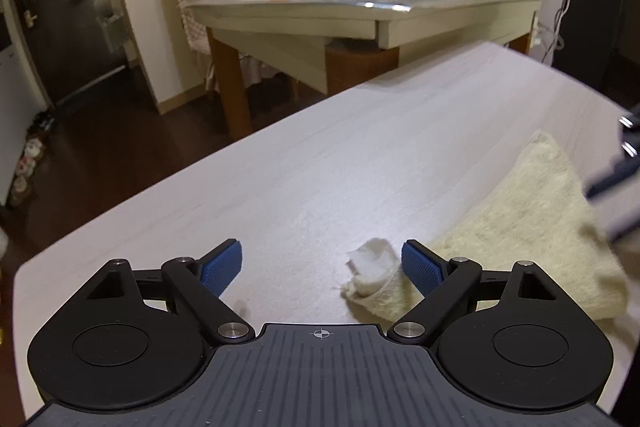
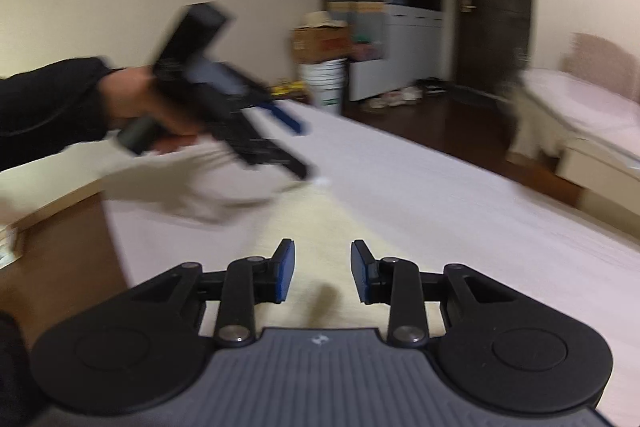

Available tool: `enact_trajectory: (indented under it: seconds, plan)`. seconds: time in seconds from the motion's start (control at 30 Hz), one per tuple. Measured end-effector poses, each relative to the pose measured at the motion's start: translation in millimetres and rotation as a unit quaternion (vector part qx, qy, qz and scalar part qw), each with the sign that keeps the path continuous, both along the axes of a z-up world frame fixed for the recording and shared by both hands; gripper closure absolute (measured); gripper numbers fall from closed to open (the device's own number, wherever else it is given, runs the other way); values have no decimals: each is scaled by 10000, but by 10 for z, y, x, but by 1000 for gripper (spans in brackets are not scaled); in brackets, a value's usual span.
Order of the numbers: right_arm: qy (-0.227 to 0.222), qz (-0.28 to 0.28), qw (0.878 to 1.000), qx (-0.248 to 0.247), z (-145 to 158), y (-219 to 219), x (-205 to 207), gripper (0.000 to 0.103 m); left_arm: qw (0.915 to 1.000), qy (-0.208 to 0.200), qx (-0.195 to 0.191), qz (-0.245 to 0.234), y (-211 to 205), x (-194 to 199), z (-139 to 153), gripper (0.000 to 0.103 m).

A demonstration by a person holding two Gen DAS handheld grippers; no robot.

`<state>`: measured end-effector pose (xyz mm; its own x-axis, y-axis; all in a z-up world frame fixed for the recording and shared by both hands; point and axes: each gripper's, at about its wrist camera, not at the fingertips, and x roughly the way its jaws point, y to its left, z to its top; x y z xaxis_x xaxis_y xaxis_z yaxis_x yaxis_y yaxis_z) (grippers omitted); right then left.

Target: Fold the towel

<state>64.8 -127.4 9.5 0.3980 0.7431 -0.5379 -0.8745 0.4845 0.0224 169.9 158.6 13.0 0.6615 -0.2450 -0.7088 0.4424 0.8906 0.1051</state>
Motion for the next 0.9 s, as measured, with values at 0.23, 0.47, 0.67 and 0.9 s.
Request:
enact_trajectory:
  seconds: [0.23, 0.47, 0.67, 0.9]
  plan:
    - [-125, 92, 9988, -461, -189, 97, -269, 69, 9991, -70, 402, 74, -79, 64, -118, 12]
    - [58, -249, 9997, -19, 35, -124, -204, 66, 9990, -326, 125, 270, 17, -34, 37, 14]
    - [-115, -1069, 9940, -200, 51, -436, 150, 65, 9995, -284, 136, 22, -87, -259, 58, 14]
    - [47, -1100, 9929, -448, -109, -455, 323, 65, 9997, -168, 78, 172, -130, -239, -129, 13]
